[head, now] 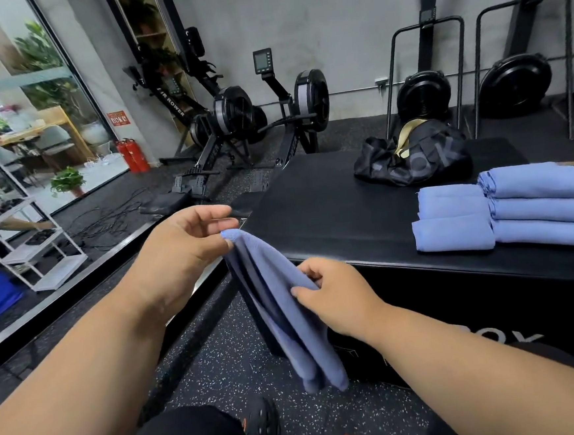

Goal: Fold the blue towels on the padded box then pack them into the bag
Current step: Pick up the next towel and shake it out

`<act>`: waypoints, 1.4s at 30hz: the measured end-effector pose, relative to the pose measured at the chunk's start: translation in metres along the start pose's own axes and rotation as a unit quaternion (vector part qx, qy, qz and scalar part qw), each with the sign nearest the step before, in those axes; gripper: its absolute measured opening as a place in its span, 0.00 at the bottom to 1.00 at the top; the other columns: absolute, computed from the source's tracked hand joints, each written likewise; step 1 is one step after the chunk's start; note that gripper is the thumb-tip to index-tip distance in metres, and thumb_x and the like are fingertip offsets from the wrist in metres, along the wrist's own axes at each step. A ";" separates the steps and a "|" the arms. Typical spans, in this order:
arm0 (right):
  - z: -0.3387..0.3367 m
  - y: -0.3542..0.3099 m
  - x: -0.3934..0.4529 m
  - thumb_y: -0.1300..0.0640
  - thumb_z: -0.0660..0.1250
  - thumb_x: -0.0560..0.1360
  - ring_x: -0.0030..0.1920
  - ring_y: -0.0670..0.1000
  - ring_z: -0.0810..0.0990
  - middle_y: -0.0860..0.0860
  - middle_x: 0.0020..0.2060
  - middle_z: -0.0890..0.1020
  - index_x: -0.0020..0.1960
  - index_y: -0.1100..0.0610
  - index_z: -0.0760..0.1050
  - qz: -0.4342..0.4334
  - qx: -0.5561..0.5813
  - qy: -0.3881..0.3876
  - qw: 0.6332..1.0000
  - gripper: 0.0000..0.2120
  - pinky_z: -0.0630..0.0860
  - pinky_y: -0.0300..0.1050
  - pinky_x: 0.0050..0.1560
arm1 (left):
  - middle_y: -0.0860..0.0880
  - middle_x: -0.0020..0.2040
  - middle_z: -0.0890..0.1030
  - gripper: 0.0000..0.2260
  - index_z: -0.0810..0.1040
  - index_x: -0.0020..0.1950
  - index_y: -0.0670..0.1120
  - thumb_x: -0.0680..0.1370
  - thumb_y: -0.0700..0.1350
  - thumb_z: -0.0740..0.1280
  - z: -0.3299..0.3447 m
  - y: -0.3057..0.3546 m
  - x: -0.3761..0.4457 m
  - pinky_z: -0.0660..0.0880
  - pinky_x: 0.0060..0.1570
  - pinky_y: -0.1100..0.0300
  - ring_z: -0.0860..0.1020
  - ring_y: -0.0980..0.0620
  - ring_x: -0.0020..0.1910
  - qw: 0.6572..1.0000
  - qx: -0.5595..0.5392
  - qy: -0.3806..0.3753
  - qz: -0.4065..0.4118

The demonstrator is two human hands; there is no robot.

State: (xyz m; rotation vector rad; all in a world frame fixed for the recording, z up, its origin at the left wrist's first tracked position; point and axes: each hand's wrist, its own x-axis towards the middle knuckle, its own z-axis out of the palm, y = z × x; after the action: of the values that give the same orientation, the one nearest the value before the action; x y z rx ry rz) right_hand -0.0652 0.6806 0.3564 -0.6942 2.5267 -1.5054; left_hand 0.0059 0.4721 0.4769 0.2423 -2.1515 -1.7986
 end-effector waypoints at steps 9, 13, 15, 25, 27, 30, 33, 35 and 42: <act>-0.065 0.031 0.010 0.59 0.68 0.75 0.32 0.42 0.77 0.46 0.33 0.84 0.43 0.48 0.84 0.029 0.002 0.053 0.998 0.09 0.73 0.38 0.37 | 0.51 0.48 0.88 0.20 0.83 0.55 0.50 0.74 0.26 0.71 -0.005 -0.030 0.004 0.82 0.59 0.49 0.85 0.51 0.46 0.982 0.186 -0.003 0.026; -0.099 0.038 0.021 0.54 0.70 0.79 0.39 0.46 0.81 0.51 0.41 0.87 0.47 0.46 0.85 0.004 0.006 0.058 0.998 0.07 0.78 0.45 0.43 | 0.52 0.48 0.88 0.20 0.82 0.55 0.54 0.75 0.29 0.74 0.004 -0.041 0.012 0.81 0.61 0.46 0.86 0.49 0.48 0.980 0.195 0.005 0.035; -0.114 0.038 0.029 0.57 0.70 0.79 0.39 0.45 0.80 0.48 0.41 0.87 0.48 0.46 0.85 -0.014 -0.013 0.064 0.998 0.08 0.78 0.43 0.43 | 0.53 0.48 0.88 0.19 0.82 0.56 0.55 0.76 0.31 0.74 0.008 -0.043 0.020 0.81 0.60 0.49 0.86 0.52 0.47 0.982 0.185 0.009 0.044; -0.151 0.063 0.098 0.71 0.64 0.72 0.37 0.40 0.78 0.34 0.40 0.83 0.47 0.45 0.82 -0.032 -0.098 0.053 0.993 0.21 0.72 0.30 0.41 | 0.55 0.49 0.87 0.19 0.82 0.57 0.55 0.77 0.31 0.73 0.031 -0.060 0.092 0.82 0.51 0.59 0.86 0.54 0.47 0.984 0.160 0.015 0.073; -0.160 0.064 0.122 0.71 0.64 0.73 0.37 0.41 0.78 0.35 0.40 0.83 0.48 0.45 0.82 -0.040 -0.093 0.069 0.992 0.21 0.74 0.30 0.40 | 0.55 0.50 0.88 0.19 0.82 0.56 0.56 0.77 0.31 0.74 0.032 -0.060 0.116 0.80 0.55 0.55 0.86 0.53 0.49 0.984 0.158 0.020 0.082; -0.177 0.057 0.172 0.69 0.64 0.74 0.35 0.41 0.76 0.35 0.37 0.82 0.48 0.47 0.83 -0.056 -0.118 0.082 0.988 0.18 0.72 0.30 0.38 | 0.54 0.49 0.87 0.17 0.82 0.57 0.55 0.77 0.33 0.74 0.039 -0.057 0.168 0.80 0.50 0.62 0.85 0.57 0.47 0.982 0.158 0.036 0.096; -0.187 0.055 0.253 0.68 0.64 0.76 0.37 0.40 0.77 0.41 0.38 0.82 0.46 0.45 0.81 -0.080 -0.170 0.098 0.977 0.18 0.73 0.38 0.42 | 0.52 0.51 0.87 0.16 0.81 0.57 0.53 0.78 0.34 0.73 0.050 -0.061 0.250 0.80 0.41 0.65 0.83 0.57 0.43 0.984 0.136 0.045 0.103; -0.193 0.066 0.314 0.66 0.65 0.77 0.46 0.45 0.80 0.44 0.46 0.84 0.49 0.44 0.81 -0.078 -0.213 0.105 0.968 0.16 0.78 0.47 0.50 | 0.50 0.54 0.86 0.15 0.81 0.59 0.52 0.77 0.35 0.74 0.058 -0.072 0.318 0.80 0.44 0.60 0.84 0.54 0.46 0.984 0.138 0.048 0.097; -0.172 0.125 0.374 0.57 0.69 0.80 0.54 0.50 0.79 0.48 0.57 0.80 0.63 0.49 0.81 -0.001 -0.275 0.091 0.957 0.12 0.73 0.44 0.57 | 0.49 0.61 0.83 0.20 0.82 0.63 0.53 0.74 0.43 0.81 0.064 -0.162 0.398 0.80 0.58 0.54 0.84 0.50 0.54 0.976 0.211 -0.007 -0.050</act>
State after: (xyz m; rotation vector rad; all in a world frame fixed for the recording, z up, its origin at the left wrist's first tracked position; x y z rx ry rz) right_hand -0.4941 0.7034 0.3830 -0.6365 3.1210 -0.8871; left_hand -0.4001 0.3682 0.3639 0.4436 -2.5547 -1.3712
